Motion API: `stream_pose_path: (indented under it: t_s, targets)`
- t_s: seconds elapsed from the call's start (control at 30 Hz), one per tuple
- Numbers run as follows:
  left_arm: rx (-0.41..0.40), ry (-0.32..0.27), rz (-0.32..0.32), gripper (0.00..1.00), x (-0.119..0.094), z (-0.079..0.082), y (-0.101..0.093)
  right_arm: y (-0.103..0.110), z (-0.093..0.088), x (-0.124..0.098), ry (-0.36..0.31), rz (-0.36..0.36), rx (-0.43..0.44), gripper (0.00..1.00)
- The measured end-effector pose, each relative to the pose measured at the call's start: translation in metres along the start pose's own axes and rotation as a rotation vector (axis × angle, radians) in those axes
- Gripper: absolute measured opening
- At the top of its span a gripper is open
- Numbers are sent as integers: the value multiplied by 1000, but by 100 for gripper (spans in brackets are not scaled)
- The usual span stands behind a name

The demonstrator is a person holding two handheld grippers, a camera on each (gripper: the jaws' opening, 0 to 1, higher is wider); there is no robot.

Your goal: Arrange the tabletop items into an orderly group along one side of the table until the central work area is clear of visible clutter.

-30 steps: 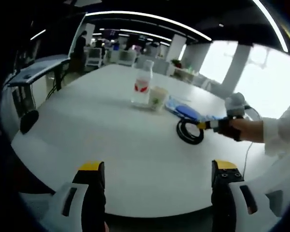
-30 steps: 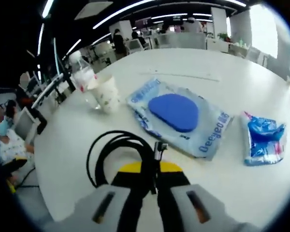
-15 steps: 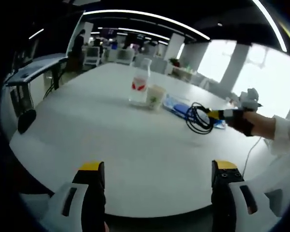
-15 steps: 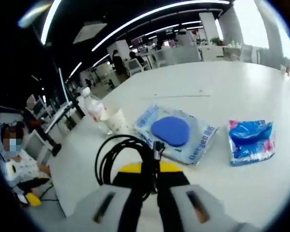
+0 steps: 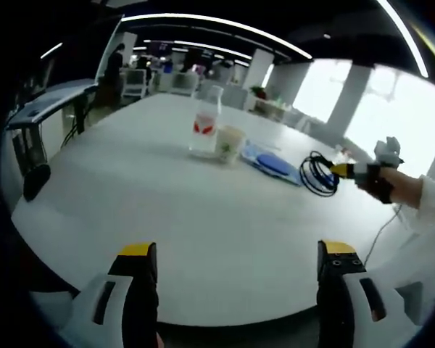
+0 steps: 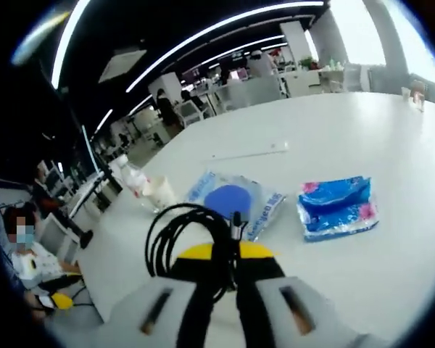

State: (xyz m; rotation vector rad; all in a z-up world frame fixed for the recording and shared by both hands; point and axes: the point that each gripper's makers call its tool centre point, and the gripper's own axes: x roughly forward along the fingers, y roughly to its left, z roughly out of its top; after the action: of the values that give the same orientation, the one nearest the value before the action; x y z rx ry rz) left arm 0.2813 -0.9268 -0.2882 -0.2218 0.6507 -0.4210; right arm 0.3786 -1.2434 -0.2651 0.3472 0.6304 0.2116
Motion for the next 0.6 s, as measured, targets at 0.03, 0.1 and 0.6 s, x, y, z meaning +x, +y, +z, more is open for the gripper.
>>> stream_pose_path:
  t_s: [0.03, 0.1, 0.6]
  targets:
    - [0, -1, 0, 88, 0, 0, 0, -5, -1, -3, 1, -13, 4, 6]
    - [-1, -1, 3, 88, 0, 0, 1, -15, -3, -6, 6, -31, 22, 6]
    - [10, 31, 11, 86, 3, -6, 2, -75, -13, -21, 41, -135, 90, 6]
